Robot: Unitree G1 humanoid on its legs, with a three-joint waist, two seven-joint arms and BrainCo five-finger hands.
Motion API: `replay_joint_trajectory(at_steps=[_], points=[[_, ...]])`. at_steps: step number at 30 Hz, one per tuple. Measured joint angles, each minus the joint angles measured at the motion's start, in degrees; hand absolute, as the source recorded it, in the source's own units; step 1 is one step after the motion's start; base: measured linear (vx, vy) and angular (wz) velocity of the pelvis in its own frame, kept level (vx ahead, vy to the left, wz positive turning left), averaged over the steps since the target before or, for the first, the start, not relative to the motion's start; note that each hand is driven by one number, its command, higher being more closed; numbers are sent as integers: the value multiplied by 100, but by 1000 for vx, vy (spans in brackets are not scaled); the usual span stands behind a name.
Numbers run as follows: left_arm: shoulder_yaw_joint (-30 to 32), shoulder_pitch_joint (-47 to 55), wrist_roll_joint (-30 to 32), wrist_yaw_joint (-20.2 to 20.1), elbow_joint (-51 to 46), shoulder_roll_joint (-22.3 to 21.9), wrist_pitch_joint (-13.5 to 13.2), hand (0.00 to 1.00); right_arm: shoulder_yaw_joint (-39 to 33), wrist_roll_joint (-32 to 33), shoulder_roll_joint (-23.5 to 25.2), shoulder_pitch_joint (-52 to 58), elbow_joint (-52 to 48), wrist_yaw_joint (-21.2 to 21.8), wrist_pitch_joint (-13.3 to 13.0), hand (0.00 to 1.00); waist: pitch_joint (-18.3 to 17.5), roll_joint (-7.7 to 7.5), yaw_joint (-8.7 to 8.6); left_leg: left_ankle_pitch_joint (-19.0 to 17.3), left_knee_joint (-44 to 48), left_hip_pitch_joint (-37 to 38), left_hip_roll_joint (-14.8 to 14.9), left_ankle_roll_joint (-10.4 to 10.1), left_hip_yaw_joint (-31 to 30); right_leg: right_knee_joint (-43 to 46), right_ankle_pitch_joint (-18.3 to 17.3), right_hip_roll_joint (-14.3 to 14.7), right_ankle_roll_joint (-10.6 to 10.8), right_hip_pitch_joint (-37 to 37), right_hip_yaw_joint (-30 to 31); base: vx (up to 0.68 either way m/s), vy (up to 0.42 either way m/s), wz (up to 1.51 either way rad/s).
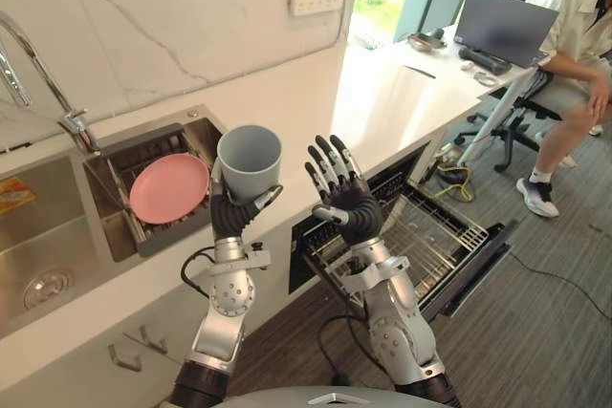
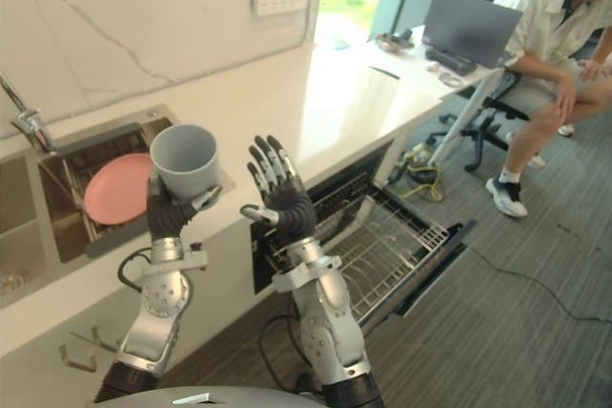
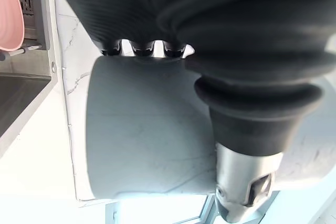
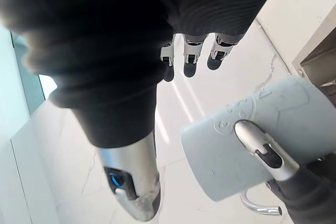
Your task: Walk over to the sink, pick up the cup, carry it to the dishwasher, place the cup inside the dishwasher, then close the dishwasher door
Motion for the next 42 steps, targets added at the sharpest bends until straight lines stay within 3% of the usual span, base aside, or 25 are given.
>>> replay_joint_trajectory(at_steps=[21,37,38,42], points=[[-244,-262,365,142,421,17,171,100,132,-808,-108,-700,562,-781,398,0,-1,-1,6,4,97,-95,-30,-8,-175,0,83,-5,-43,-12,1,-24,1,0],[-443,-400,438,253,420,86,362,100,276,-1019,-211,-1063,630,-963,529,0,0,4,17,21,105,-145,-100,-8,-315,0,111,-60,-24,-26,-39,-4,0,1],[-443,-400,438,254,420,87,399,100,281,-1021,-211,-1063,631,-972,562,100,0,4,17,21,104,-146,-110,-7,-316,0,112,-69,-23,-25,-38,0,0,0],[-478,-399,444,254,417,156,451,100,256,-1023,-202,-1068,633,-1091,632,100,1,5,22,21,104,-146,-116,-7,-320,1,112,-75,-22,-23,-42,0,0,0]])
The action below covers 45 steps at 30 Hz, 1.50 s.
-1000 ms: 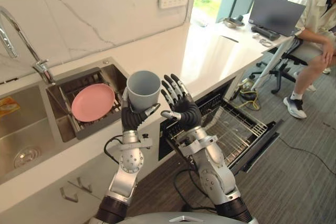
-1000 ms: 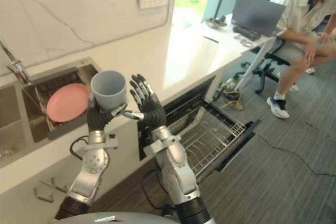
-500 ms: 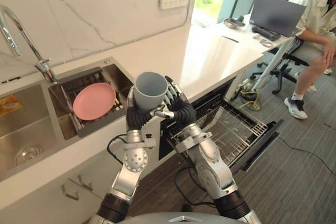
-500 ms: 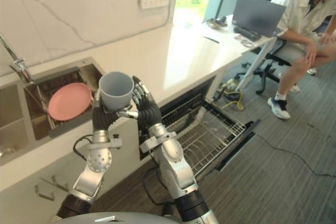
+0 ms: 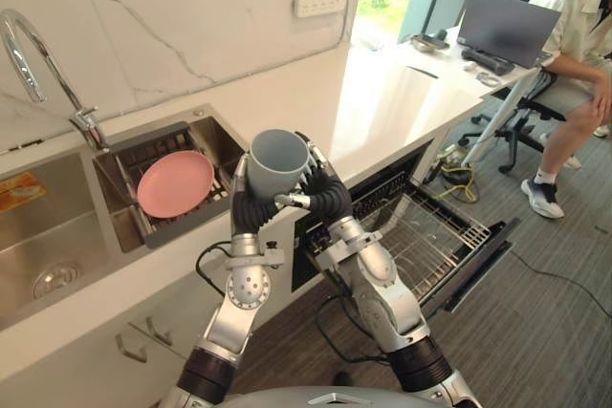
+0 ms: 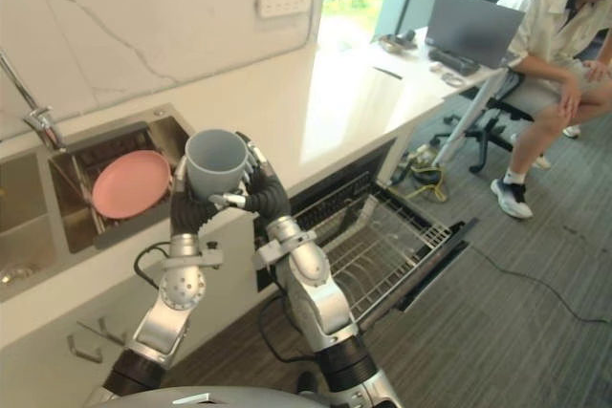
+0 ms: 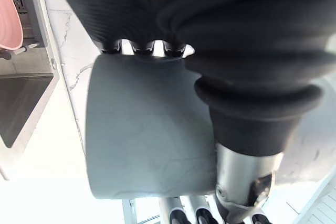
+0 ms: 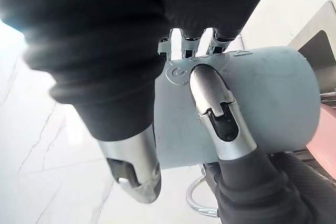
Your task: Walk over to the sink, pick up the cup, carry it to the dishwasher, place the cup inside the dishwasher, then close the dishwasher door
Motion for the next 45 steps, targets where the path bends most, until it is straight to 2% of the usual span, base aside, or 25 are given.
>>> replay_joint_trajectory(at_steps=[9,16,20,21,24,37,38,45], points=[[-80,0,222,231,-14,32,1,100,-25,74,-50,-116,15,-91,81,100,5,8,0,0,0,1,0,0,-11,0,0,0,0,6,-14,0,0,0],[-121,0,442,365,-136,40,19,100,23,653,-48,-116,15,-126,81,100,23,36,-2,2,1,0,1,0,-43,-1,-1,-5,-1,24,-49,0,0,0],[-176,0,449,464,-140,39,36,100,34,671,-49,-115,19,-129,58,100,26,41,-7,5,0,-1,2,-1,-50,-1,-1,-6,-1,27,-58,0,0,0],[-184,0,450,477,-140,39,45,100,34,671,-49,-115,27,-128,50,0,26,41,-9,5,0,-2,2,-1,-52,0,-1,-7,-1,28,-60,0,0,0],[-408,-77,794,576,-143,61,85,100,195,664,-89,-117,283,-154,-4,0,26,40,-6,6,0,-6,0,-1,-67,-1,-1,-10,-1,34,-73,0,0,0],[-484,-155,1119,971,45,147,121,100,252,664,-104,-272,460,-140,32,0,29,45,-33,24,-2,-19,-8,1,-129,-1,-3,-20,0,56,-124,0,0,1],[-485,-156,1119,973,53,168,121,100,254,663,-115,-289,461,-140,69,100,29,44,-34,25,-1,-24,-8,1,-134,-1,-3,-20,0,55,-128,0,0,0],[-487,-264,1119,983,52,256,120,100,292,662,-261,-465,465,-241,105,100,29,44,-32,30,0,-36,-13,2,-152,-1,-3,-27,0,54,-141,0,0,0]])
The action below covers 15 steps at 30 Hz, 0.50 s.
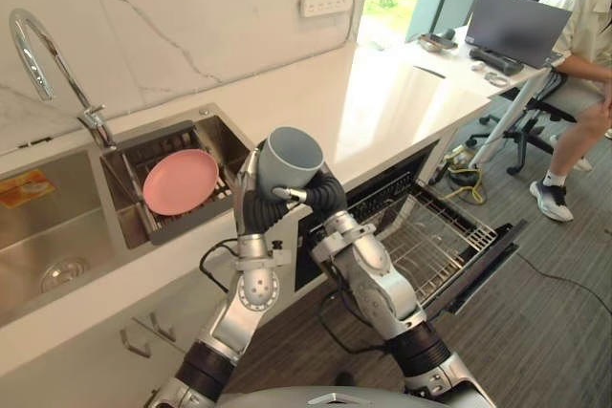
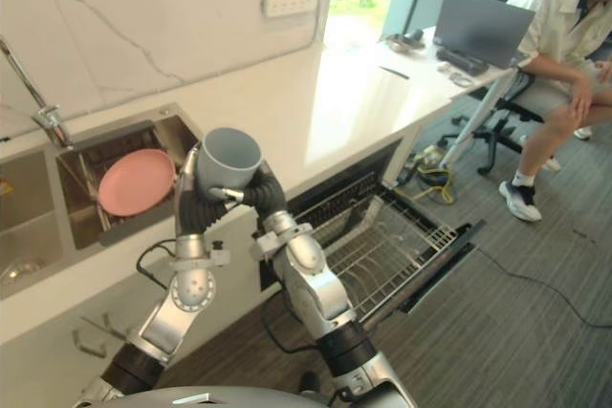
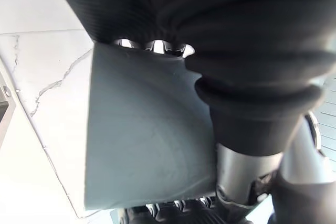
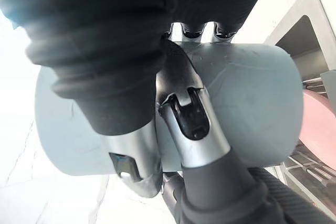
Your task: Walk over to the sink, pick up the cup, carry it to the dishwasher, place the cup inside the dishwasher, then close the dishwasher door
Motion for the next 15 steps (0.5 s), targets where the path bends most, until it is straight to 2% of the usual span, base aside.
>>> replay_joint_trajectory(at_steps=[5,8,12,13,15], points=[[0,-7,-1,1,-1,1,0,100,48,8,-2,-7,0,-90,-52,100,0,0,0,0,0,-9,-1,0,-8,0,0,0,0,-5,-8,0,0,0],[-11,-32,0,33,-10,8,-68,100,136,69,-19,-7,32,-164,-295,100,1,-1,9,2,0,-13,-2,1,-17,0,0,-2,0,-4,-16,0,0,1],[-90,-146,1,114,-40,52,-170,100,180,593,-25,-7,42,-163,-663,100,3,-1,15,15,-1,-14,-12,1,-70,-1,-1,-12,3,26,-65,-9,1,6],[-93,-156,1,115,-50,52,-183,0,190,707,-25,-7,42,-162,-715,100,3,-1,15,16,-1,-12,-14,1,-80,-1,-3,-15,4,33,-75,-21,3,7],[-133,-152,3,117,-68,67,-355,0,227,1258,7,-13,33,-138,-906,100,16,9,22,20,-6,-2,-18,1,-103,-1,-8,-20,9,57,-95,-24,3,5]])
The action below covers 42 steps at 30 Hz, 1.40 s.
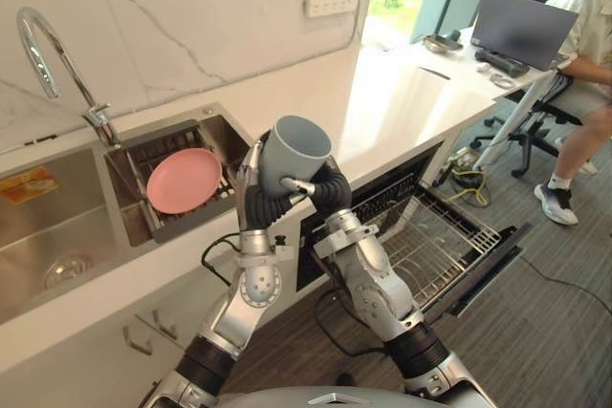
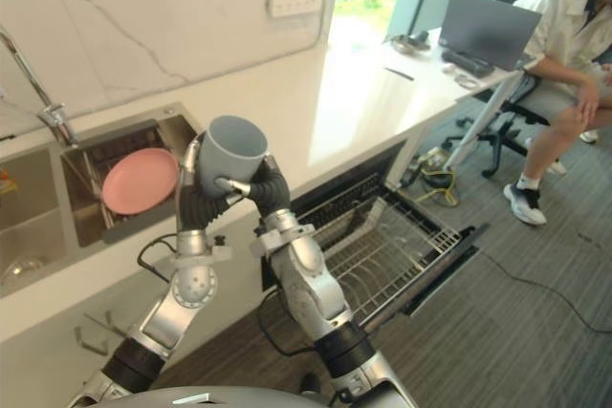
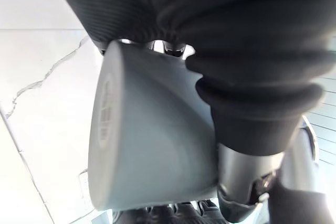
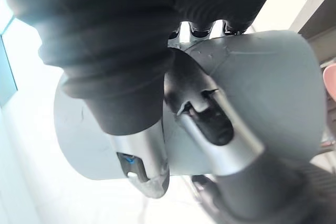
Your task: Walk over to the sink, pick up the cup, carry it to the dishwasher, place the cup inside the dishwasher, then close the dishwasher door
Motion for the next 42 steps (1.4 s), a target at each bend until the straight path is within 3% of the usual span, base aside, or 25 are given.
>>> replay_joint_trajectory(at_steps=[4,7,15,20,28,30,32,36,42], points=[[-200,62,0,-14,-56,60,-296,0,-30,715,77,-7,-8,14,-373,100,18,28,40,6,-8,3,-7,-1,-1,0,1,-8,1,3,0,0,0,0],[-264,169,-6,-125,-69,48,-355,0,-32,1105,116,-11,-49,81,-676,100,32,50,45,8,-13,6,-7,-2,2,0,3,-9,3,3,1,0,0,0],[-324,174,0,-278,-184,58,-532,0,-39,1563,195,-10,-50,203,-975,100,34,60,59,13,-16,5,-8,-3,3,1,18,-17,25,5,-1,0,0,0],[-458,183,-1,-313,-238,101,-531,0,-61,1759,267,-8,-51,205,-1231,100,34,78,58,15,-16,5,-13,-3,9,1,18,-27,26,5,-1,0,0,0],[-381,527,-84,-1019,-798,256,-429,0,-402,2197,342,224,-496,521,-1377,100,21,175,52,14,-25,31,16,-4,117,2,17,-26,29,6,35,0,0,-1],[-370,674,-83,-1093,-762,256,-392,0,-641,2268,513,313,-695,645,-1527,100,19,179,50,12,-23,35,23,-4,138,2,16,-20,30,3,46,-10,-2,-2],[-271,930,-83,-1144,-560,249,-272,0,-1096,2362,684,315,-1092,745,-1853,100,20,177,23,0,-22,43,35,-6,168,2,11,-8,30,-1,69,-24,-3,-5],[69,1019,-83,-1097,-548,208,-249,0,-1744,2446,662,402,-1195,898,-2165,100,21,177,2,-44,-29,43,43,-5,277,2,-11,0,60,-7,157,-44,3,-12],[167,1013,-77,-1107,-561,30,-300,0,-2136,2470,663,874,-1197,949,-2160,100,22,168,-19,-66,-35,72,55,-9,365,19,-15,15,67,-61,239,-5,3,-7]])
